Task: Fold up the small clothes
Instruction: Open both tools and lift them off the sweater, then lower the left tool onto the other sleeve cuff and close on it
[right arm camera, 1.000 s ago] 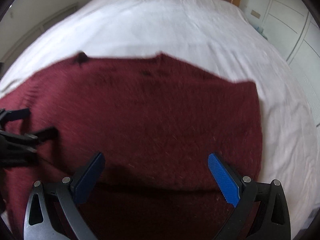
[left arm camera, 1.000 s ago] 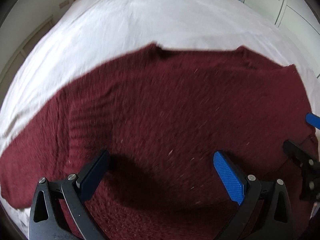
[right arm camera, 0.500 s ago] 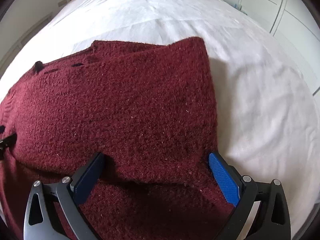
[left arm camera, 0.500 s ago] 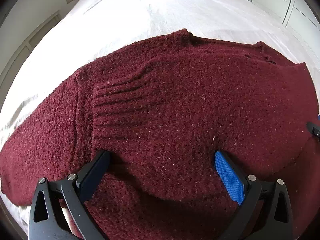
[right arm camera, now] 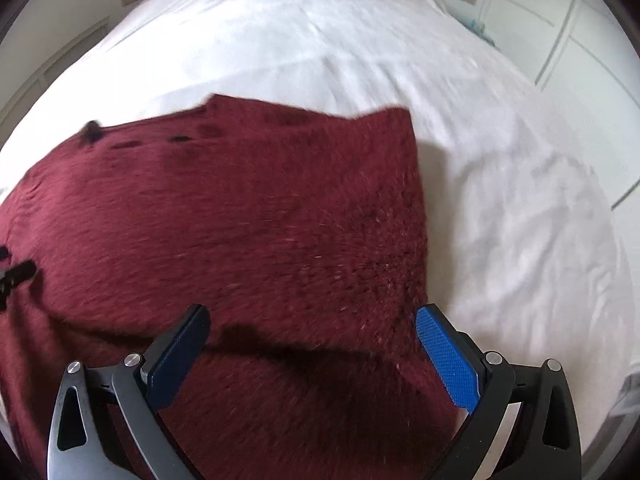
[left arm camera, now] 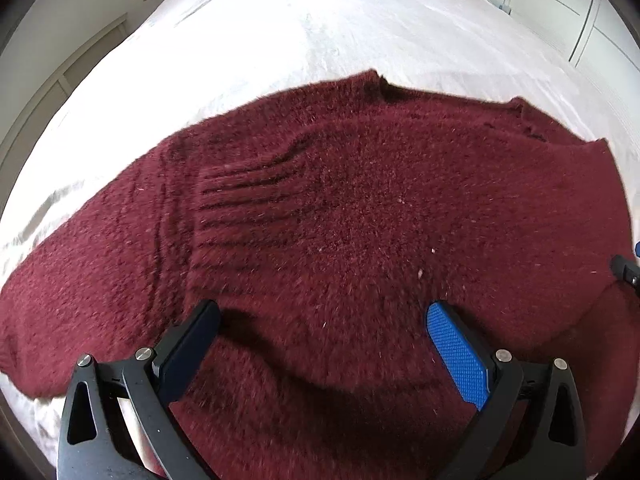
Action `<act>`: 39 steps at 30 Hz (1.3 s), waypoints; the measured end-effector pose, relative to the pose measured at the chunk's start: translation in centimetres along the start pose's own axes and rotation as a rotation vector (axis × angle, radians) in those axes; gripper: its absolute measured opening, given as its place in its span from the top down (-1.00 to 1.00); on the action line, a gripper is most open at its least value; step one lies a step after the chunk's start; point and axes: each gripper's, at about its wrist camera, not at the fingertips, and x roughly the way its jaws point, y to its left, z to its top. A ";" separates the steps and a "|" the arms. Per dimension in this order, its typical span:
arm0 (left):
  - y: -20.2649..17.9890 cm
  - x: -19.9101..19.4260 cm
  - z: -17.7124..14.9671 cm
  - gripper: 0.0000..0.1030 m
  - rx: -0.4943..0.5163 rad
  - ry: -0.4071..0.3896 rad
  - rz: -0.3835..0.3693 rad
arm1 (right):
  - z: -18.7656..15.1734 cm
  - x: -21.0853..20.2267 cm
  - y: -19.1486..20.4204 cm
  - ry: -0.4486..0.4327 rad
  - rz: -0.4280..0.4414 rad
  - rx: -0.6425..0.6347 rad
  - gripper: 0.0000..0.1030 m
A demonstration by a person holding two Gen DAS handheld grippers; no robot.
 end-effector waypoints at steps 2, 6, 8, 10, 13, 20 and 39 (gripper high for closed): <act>0.9 -1.8 -0.2 -0.98 -0.023 -0.023 -0.008 | -0.3 -1.5 0.8 -0.006 0.009 -0.029 -0.99; 4.7 -5.6 -0.9 -0.98 -0.097 -0.063 -0.042 | -1.3 -4.3 1.6 -0.021 0.058 -0.042 -0.99; 6.9 -7.2 -1.4 -0.98 -0.134 -0.067 -0.038 | -1.8 -6.1 2.2 -0.040 0.051 -0.055 -0.99; 9.4 -8.6 -2.3 -0.98 -0.168 -0.061 -0.018 | -2.2 -7.3 2.7 -0.065 0.039 -0.060 -0.99; 13.5 -9.9 -4.2 -0.98 -0.236 -0.051 0.041 | -2.6 -7.9 2.8 -0.078 0.047 -0.037 -0.99; 24.3 -9.7 -9.4 -0.98 -0.555 0.018 0.126 | -3.7 -9.0 2.9 -0.063 0.053 -0.008 -1.00; 34.1 -7.4 -12.4 -0.33 -0.892 0.066 0.155 | -3.6 -7.6 1.0 -0.034 0.007 0.040 -1.00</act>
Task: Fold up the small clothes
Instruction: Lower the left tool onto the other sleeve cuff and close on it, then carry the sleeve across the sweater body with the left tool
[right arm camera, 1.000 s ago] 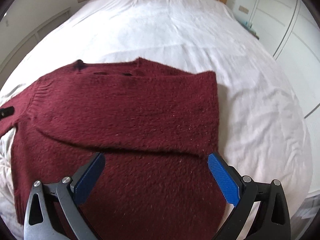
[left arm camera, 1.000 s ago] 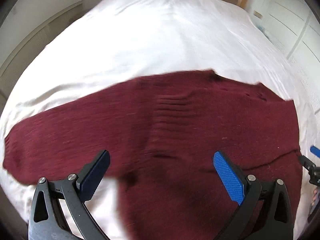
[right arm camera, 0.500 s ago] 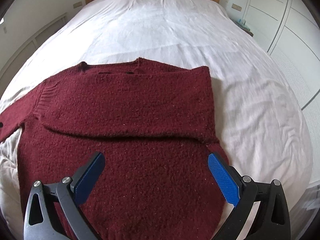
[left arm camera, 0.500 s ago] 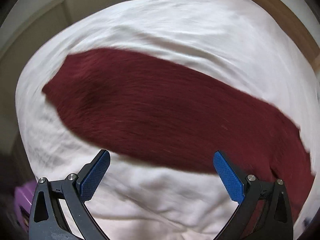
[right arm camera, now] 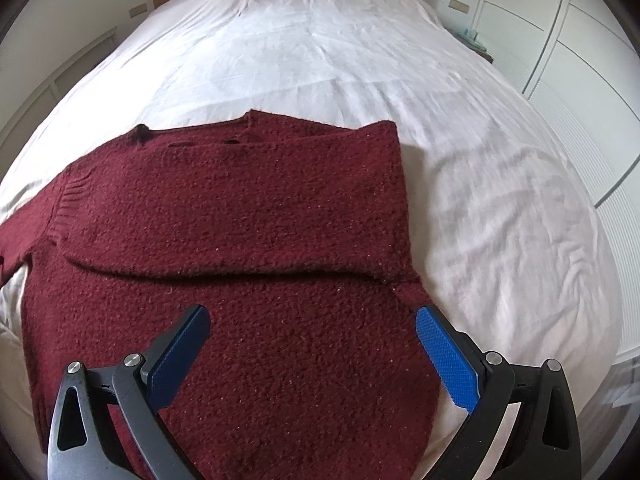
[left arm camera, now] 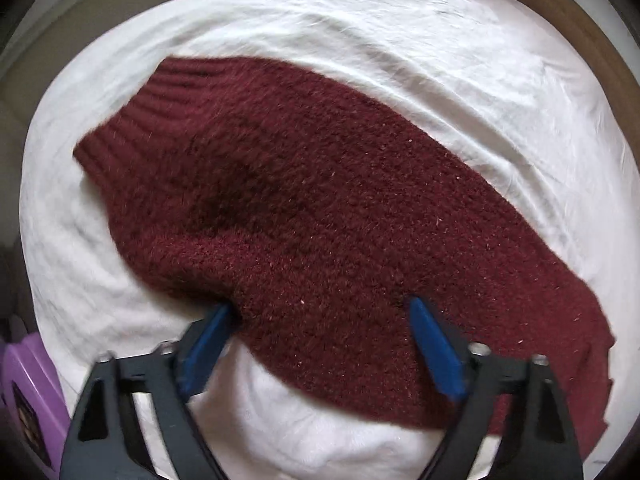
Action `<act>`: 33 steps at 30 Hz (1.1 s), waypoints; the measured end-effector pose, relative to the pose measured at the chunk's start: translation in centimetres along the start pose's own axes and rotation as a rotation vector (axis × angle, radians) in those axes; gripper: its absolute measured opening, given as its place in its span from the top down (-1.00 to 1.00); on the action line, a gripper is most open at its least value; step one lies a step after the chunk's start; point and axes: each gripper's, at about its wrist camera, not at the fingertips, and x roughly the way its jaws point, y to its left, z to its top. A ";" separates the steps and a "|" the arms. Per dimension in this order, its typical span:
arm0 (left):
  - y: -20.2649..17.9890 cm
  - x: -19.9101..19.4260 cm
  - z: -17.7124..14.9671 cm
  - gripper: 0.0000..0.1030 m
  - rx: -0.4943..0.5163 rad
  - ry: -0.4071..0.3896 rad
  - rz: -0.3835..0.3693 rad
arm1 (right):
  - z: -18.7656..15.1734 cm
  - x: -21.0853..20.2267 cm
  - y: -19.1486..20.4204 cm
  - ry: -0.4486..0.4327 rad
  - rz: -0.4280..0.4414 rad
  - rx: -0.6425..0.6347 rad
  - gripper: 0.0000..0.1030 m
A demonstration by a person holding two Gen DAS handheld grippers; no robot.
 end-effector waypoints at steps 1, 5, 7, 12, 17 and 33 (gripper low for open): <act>-0.2 -0.2 0.1 0.00 0.022 -0.017 0.011 | 0.0 0.1 -0.1 -0.001 0.001 0.000 -1.00; -0.1 -1.3 0.5 0.73 0.073 -0.042 0.004 | 0.1 0.5 -0.3 -0.002 -0.002 -0.002 -0.99; -0.3 -2.1 0.6 0.80 0.090 -0.048 -0.008 | 0.1 0.5 -0.4 -0.005 0.002 -0.002 -0.99; -1.6 -5.6 0.4 0.87 0.147 -0.093 -0.065 | 0.0 0.1 -0.6 -0.019 0.008 0.001 -1.00; -7.6 -9.6 -0.7 0.90 0.256 -0.124 -0.148 | 0.0 -0.8 -0.9 -0.045 0.024 0.003 -1.00; -31.5 -11.8 -10.0 1.00 0.637 -0.125 -0.405 | 2.7 -3.8 -3.7 -0.133 0.018 0.018 -1.00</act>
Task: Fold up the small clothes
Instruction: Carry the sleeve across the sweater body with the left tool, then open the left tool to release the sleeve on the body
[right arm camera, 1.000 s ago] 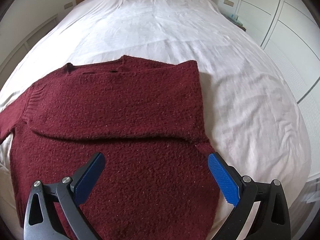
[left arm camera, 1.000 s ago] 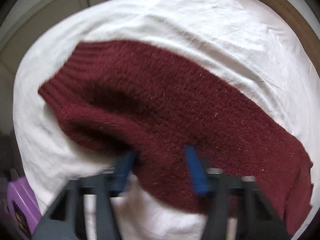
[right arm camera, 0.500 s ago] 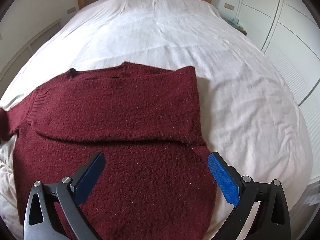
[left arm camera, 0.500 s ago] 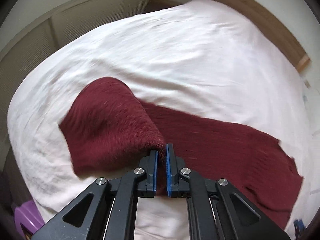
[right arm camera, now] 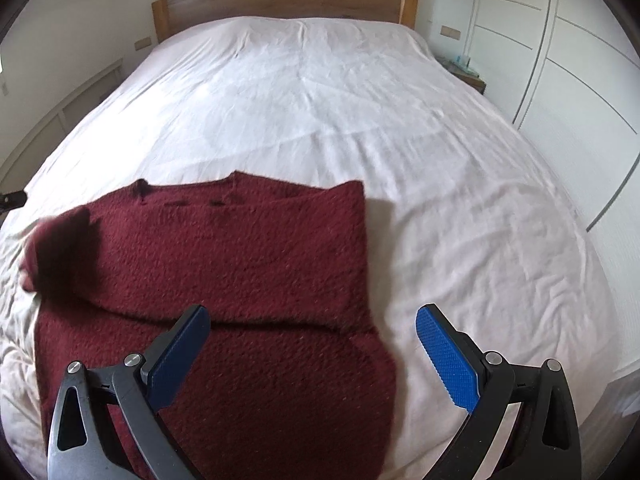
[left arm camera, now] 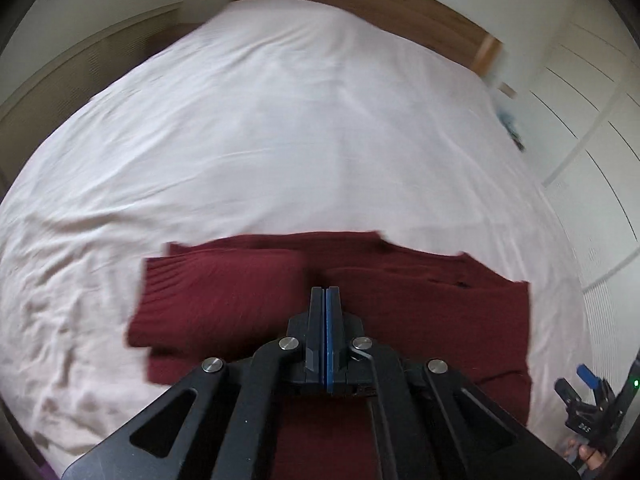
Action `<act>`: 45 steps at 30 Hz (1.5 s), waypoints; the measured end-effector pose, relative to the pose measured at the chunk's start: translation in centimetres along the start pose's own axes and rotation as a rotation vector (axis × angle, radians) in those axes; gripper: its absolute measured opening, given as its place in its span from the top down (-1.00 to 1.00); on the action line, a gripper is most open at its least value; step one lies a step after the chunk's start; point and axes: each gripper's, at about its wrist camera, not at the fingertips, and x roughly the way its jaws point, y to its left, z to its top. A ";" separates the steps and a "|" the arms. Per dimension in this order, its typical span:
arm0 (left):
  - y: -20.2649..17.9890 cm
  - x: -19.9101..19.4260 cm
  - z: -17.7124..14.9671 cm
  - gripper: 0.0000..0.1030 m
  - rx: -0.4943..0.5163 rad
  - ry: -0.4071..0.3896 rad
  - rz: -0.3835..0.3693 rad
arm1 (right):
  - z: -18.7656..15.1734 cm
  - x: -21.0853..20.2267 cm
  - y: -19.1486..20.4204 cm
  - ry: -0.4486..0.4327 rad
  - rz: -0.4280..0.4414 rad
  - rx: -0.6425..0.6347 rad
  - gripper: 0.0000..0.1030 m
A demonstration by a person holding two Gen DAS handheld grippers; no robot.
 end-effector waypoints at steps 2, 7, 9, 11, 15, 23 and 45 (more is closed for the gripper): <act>-2.6 1.6 0.2 1.00 0.074 -0.002 -0.011 | 0.3 0.2 -0.4 0.008 -0.009 0.005 -1.00; -5.5 4.4 -1.4 1.00 0.139 0.059 -0.012 | 0.1 0.5 -0.7 0.015 0.008 0.016 -1.00; -5.5 5.2 -2.0 1.00 0.152 0.075 0.009 | -0.3 0.9 -0.5 0.028 0.013 0.010 -0.99; -4.7 5.8 -2.9 1.00 0.146 0.101 0.030 | -0.8 1.3 -0.3 0.039 0.023 0.003 -0.99; -1.8 6.6 -3.6 1.00 0.119 0.138 0.081 | -1.7 2.0 0.0 0.062 0.032 0.006 -1.00; 5.0 6.8 -3.7 0.93 0.010 0.214 0.151 | -2.0 2.7 0.1 0.080 0.031 0.010 -0.99; 15.9 9.1 -4.2 -0.61 -0.234 0.353 0.137 | -3.0 4.4 0.5 0.134 0.019 -0.008 -1.00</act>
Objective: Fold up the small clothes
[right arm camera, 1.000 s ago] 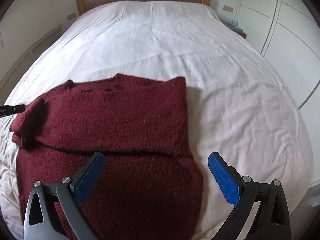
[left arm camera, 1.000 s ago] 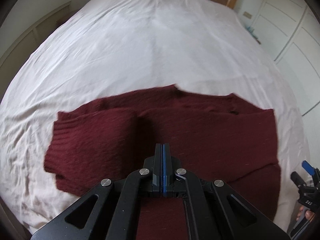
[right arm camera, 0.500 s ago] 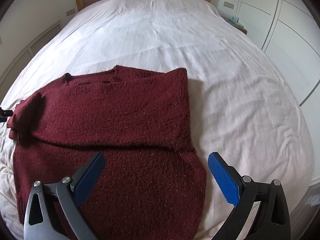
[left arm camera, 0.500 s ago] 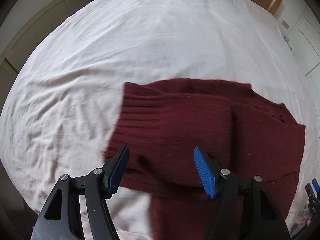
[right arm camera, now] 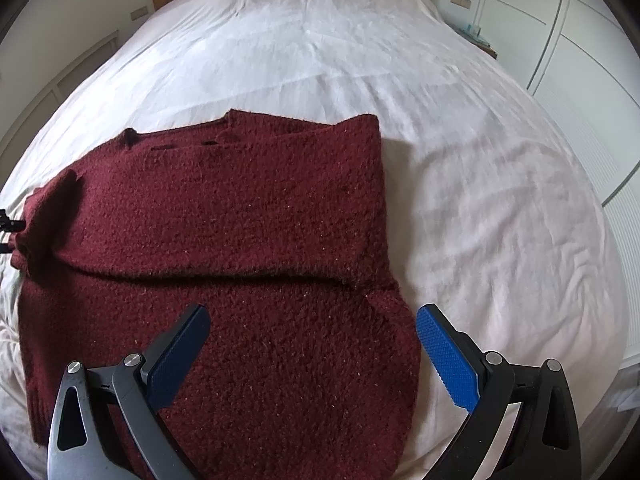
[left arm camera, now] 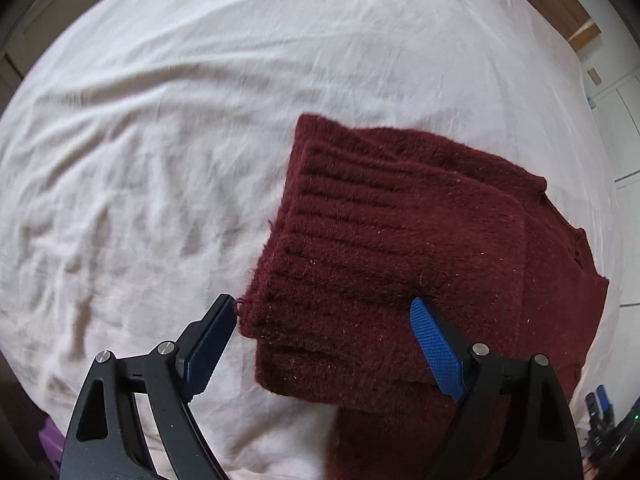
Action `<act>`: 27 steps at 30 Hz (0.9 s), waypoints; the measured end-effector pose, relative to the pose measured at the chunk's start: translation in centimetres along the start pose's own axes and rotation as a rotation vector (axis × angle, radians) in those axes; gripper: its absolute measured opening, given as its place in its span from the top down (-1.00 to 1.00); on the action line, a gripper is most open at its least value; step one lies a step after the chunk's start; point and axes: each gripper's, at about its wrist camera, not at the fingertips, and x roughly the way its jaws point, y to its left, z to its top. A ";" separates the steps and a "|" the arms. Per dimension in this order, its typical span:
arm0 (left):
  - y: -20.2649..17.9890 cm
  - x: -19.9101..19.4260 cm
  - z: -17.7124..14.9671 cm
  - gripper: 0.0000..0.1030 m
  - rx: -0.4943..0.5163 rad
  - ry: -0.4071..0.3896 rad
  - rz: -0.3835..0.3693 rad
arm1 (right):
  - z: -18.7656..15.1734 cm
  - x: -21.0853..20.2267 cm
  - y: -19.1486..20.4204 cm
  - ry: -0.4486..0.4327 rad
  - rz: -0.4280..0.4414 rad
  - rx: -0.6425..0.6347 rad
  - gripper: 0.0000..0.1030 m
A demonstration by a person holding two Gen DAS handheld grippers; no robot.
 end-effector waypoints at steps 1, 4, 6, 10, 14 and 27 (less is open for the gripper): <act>0.1 0.2 0.1 -0.49 -0.004 0.005 -0.011 | 0.0 0.0 0.0 0.001 0.000 0.000 -1.00; 0.5 0.3 0.3 0.04 -0.018 0.009 -0.021 | 0.1 0.1 0.1 0.002 -0.001 -0.002 -1.00; 0.6 -0.2 0.4 0.13 -0.022 -0.013 -0.022 | 0.1 0.2 0.2 0.004 -0.001 -0.005 -1.00; 0.4 -1.3 0.5 0.16 0.011 -0.047 0.014 | -0.1 0.4 0.2 0.009 0.003 0.000 -0.99; 0.2 -1.8 0.8 0.16 0.026 -0.055 0.030 | -0.2 0.6 0.2 0.012 0.007 0.005 -1.00; -4.4 -2.4 0.3 0.86 0.146 -0.102 -0.018 | -0.3 0.2 -0.3 0.005 -0.009 0.007 -1.00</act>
